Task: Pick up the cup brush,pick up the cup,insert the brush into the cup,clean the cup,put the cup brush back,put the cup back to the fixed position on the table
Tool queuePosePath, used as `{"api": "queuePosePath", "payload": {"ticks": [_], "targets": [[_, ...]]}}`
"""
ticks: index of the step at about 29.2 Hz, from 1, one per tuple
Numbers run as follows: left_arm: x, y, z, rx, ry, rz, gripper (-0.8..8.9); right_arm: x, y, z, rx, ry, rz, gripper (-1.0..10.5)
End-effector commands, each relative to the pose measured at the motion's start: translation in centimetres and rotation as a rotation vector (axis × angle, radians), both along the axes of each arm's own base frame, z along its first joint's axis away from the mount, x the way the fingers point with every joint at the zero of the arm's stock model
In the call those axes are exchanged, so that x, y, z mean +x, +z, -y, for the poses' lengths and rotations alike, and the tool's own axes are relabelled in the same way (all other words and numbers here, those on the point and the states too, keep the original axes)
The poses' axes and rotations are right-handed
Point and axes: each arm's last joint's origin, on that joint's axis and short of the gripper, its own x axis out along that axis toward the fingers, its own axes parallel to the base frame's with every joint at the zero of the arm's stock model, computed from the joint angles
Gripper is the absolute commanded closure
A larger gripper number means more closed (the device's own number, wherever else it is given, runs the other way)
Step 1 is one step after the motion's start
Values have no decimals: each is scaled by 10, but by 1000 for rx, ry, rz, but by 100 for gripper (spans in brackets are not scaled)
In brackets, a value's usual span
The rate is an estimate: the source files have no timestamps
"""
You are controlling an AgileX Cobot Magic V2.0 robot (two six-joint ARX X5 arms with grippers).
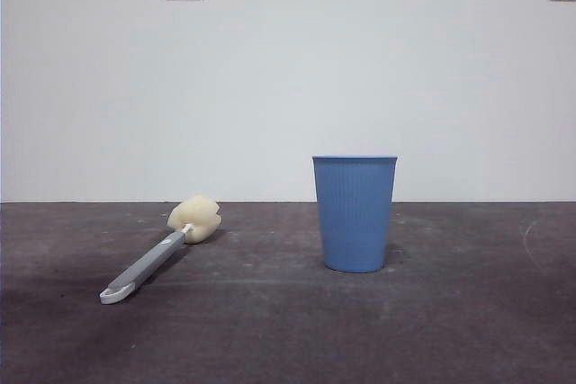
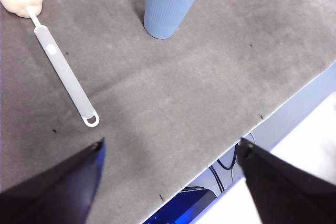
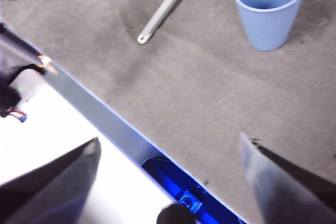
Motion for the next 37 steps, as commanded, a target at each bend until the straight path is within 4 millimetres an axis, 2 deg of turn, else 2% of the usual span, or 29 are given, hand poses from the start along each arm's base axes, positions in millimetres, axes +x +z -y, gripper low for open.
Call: {"api": "queuePosePath", "payload": {"ticks": [1, 3, 37], "targets": [[0, -1, 0, 6, -9, 6, 688, 0, 1, -1, 8, 17, 7, 805], [0, -1, 0, 6, -9, 7, 837, 0, 1, -1, 8, 16, 8, 959], [1, -1, 0, 34, -9, 44, 817, 0, 2, -1, 15, -2, 4, 945]]}}
